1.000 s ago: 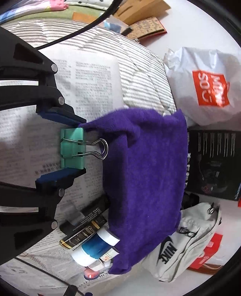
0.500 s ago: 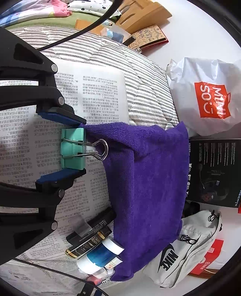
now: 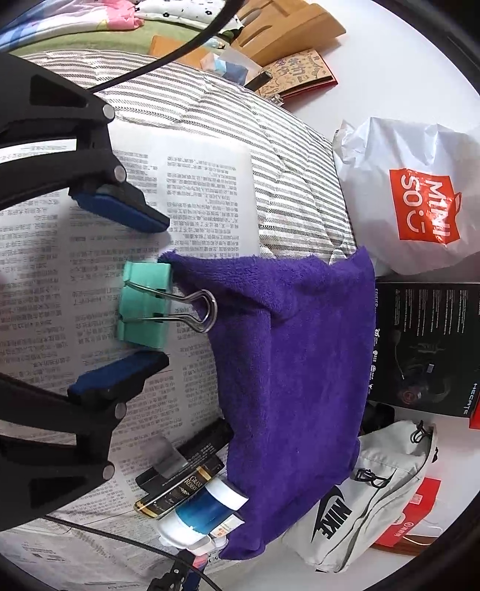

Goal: Organize rigid objects
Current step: 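Close the left tool on the green binder clip while the right tool grasps the Vaseline jar, then lower the clip with the left tool onto the purple towel while the right tool sets the jar there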

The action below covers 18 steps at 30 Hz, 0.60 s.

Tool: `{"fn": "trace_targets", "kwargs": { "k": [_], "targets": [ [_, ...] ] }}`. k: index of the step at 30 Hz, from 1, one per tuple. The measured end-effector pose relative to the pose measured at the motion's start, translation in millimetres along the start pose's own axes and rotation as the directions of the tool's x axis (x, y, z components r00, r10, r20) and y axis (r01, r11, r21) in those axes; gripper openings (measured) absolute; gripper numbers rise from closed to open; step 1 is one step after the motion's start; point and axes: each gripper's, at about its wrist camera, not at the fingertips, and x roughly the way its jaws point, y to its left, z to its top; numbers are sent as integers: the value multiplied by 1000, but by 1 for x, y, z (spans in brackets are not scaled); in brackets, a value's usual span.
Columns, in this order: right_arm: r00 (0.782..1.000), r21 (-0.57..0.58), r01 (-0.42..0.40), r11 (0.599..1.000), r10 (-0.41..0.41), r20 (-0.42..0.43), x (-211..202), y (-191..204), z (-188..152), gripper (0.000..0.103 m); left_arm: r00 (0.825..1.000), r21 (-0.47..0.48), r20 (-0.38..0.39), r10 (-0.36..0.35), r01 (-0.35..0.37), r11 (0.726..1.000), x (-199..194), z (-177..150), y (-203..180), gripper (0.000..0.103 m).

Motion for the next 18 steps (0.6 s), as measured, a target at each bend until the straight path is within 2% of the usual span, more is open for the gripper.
{"fn": "trace_targets", "kwargs": {
  "k": [3, 5, 7, 14, 18],
  "targets": [
    [1000, -12, -5, 1000, 5, 13, 1, 0, 1, 49, 1000, 1, 8, -4, 4, 1000, 2, 2, -1, 66],
    [1000, -17, -10, 1000, 10, 12, 0, -1, 2, 42, 1000, 10, 15, -13, 13, 1000, 1, 1, -1, 57],
    [1000, -20, -15, 1000, 15, 5, -1, -2, 2, 42, 999, 12, 18, -28, 28, 1000, -3, -1, 0, 43],
    [1000, -23, -21, 1000, 21, -17, -3, -3, -1, 42, 996, 4, 21, -91, 91, 996, -15, -14, 6, 43],
    [999, -24, -26, 999, 26, -20, -3, -3, -2, 42, 998, 44, 5, -60, 60, 997, -16, -17, 0, 43]
  ]
}}
